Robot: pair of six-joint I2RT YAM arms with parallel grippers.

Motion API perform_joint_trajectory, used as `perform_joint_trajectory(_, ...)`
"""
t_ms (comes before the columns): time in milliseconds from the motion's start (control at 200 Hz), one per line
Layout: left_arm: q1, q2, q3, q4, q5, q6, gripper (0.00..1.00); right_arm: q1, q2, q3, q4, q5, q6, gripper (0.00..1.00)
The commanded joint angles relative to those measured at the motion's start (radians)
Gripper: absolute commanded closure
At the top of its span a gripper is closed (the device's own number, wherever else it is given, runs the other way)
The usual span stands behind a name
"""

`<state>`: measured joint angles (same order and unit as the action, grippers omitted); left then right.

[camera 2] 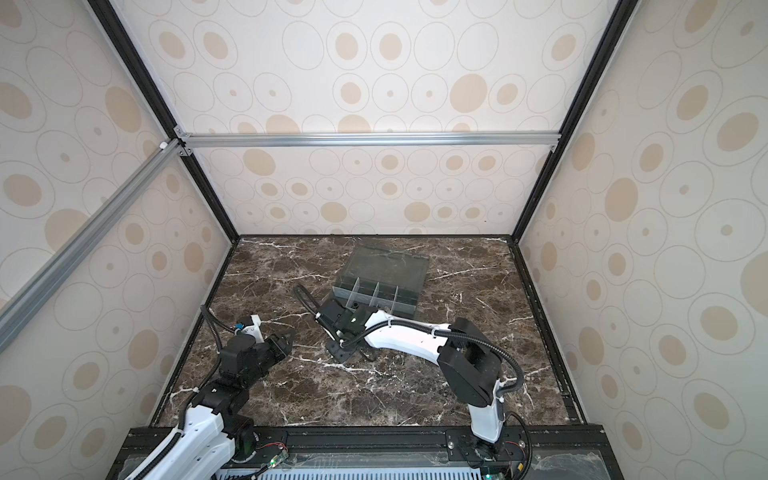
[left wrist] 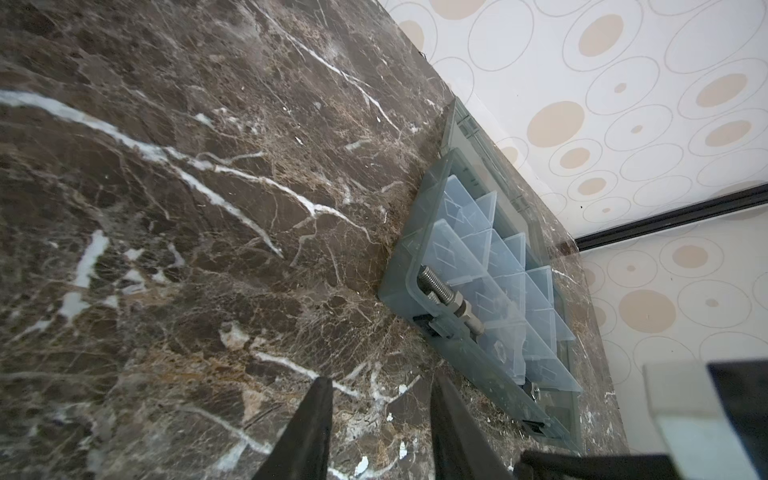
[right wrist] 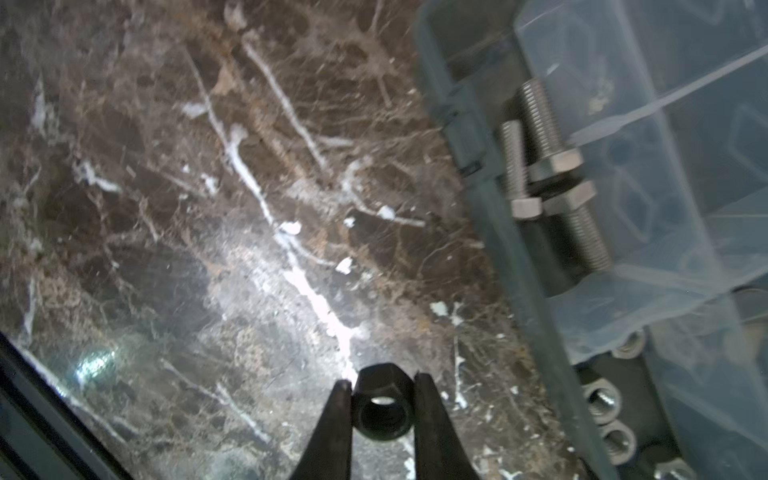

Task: Sort the screws and nuts into containers
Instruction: 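Lift the black hex nut with the right gripper and carry it over the box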

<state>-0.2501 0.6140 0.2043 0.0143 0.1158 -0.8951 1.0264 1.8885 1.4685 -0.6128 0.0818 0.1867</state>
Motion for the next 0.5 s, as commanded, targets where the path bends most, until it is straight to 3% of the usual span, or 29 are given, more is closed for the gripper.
perform_joint_trajectory(0,0.009,-0.005,0.0,0.006,0.017,-0.005,0.61,-0.039,0.001,0.052,0.024,0.038,0.012,0.83)
perform_joint_trajectory(495,0.007,-0.015,0.023,0.007,0.034,-0.01,0.62,-0.201,0.12,0.232,0.07,0.055,0.055,0.83)
